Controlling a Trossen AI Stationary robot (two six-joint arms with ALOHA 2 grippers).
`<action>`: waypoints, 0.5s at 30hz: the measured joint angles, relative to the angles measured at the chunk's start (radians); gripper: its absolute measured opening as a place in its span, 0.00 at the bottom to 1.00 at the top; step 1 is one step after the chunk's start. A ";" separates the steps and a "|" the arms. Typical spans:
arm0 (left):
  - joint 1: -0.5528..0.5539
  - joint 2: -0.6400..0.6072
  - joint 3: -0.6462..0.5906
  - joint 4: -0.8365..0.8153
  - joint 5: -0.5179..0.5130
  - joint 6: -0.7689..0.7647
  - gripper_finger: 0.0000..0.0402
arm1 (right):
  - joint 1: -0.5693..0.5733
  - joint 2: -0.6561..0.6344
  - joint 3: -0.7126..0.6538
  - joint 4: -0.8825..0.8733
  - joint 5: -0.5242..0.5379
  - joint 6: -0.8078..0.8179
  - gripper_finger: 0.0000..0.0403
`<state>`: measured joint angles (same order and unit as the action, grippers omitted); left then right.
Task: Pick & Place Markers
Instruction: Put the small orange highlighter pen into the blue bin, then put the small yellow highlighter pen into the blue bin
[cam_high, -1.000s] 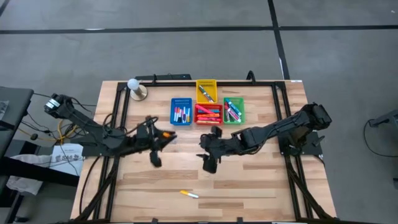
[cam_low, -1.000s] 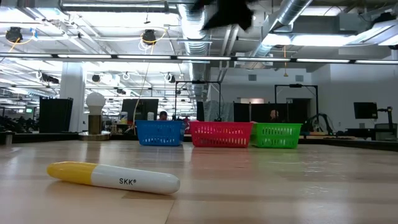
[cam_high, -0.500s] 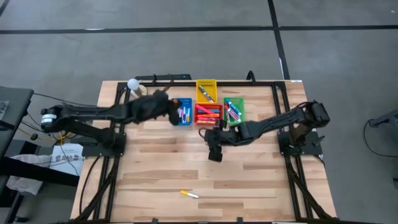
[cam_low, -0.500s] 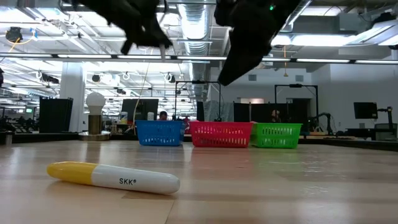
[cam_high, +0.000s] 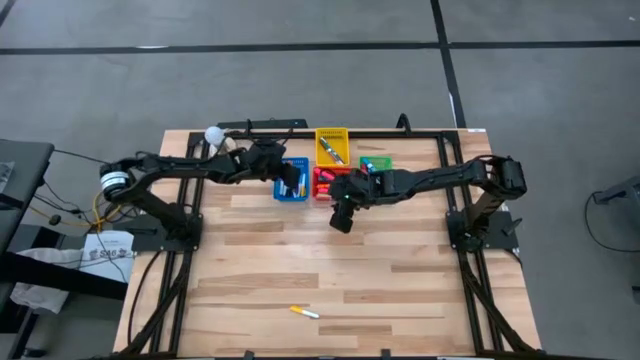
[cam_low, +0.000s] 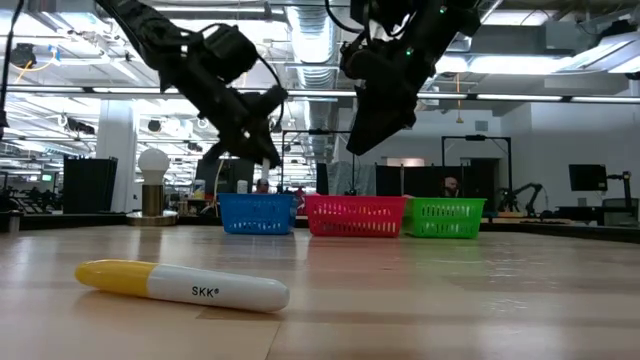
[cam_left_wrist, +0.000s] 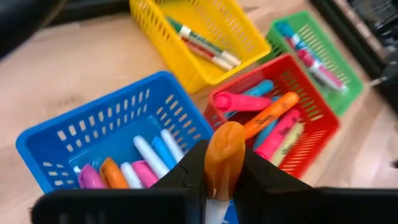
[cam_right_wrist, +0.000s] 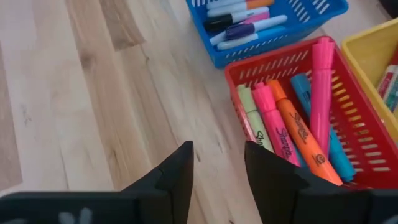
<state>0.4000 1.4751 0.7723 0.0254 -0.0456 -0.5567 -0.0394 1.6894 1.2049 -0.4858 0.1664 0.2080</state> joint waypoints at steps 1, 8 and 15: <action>0.000 0.011 0.000 0.000 0.000 -0.002 0.12 | -0.002 0.000 0.000 0.000 -0.007 -0.005 0.33; -0.003 0.038 0.000 0.001 0.100 -0.032 0.29 | 0.012 0.000 0.000 0.016 -0.010 -0.006 0.32; -0.028 0.037 0.000 0.001 0.107 -0.032 0.42 | 0.066 0.000 0.000 0.035 -0.010 0.019 0.39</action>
<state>0.3716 1.5118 0.7723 0.0264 0.0617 -0.5888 0.0262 1.6894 1.2049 -0.4504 0.1567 0.2269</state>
